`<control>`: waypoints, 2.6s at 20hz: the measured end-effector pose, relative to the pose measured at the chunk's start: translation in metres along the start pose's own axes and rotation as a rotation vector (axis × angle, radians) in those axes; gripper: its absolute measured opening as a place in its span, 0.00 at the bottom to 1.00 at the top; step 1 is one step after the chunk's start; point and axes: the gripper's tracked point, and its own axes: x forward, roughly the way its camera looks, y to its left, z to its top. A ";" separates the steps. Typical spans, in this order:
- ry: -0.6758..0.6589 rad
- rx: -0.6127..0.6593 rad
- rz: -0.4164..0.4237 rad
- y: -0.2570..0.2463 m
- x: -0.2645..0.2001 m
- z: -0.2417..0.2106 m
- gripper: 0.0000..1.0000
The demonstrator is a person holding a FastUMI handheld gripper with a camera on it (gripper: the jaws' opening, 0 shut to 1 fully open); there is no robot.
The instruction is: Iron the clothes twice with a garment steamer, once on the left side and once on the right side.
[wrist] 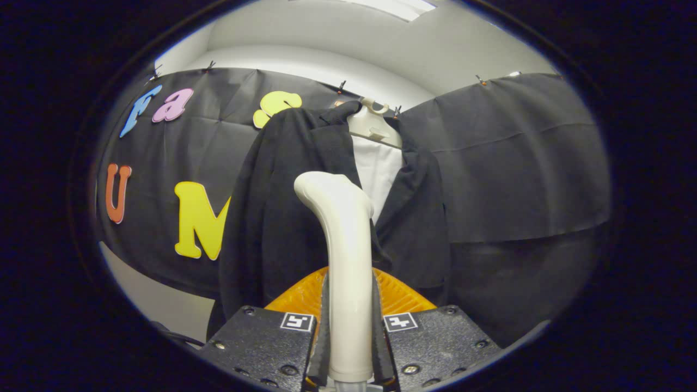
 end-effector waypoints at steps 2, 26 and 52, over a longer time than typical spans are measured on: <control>0.023 -0.018 -0.002 0.000 -0.004 -0.019 0.33; 0.440 -0.114 -0.032 -0.005 -0.087 -0.253 0.34; 0.145 0.076 -0.015 -0.076 -0.046 -0.066 0.33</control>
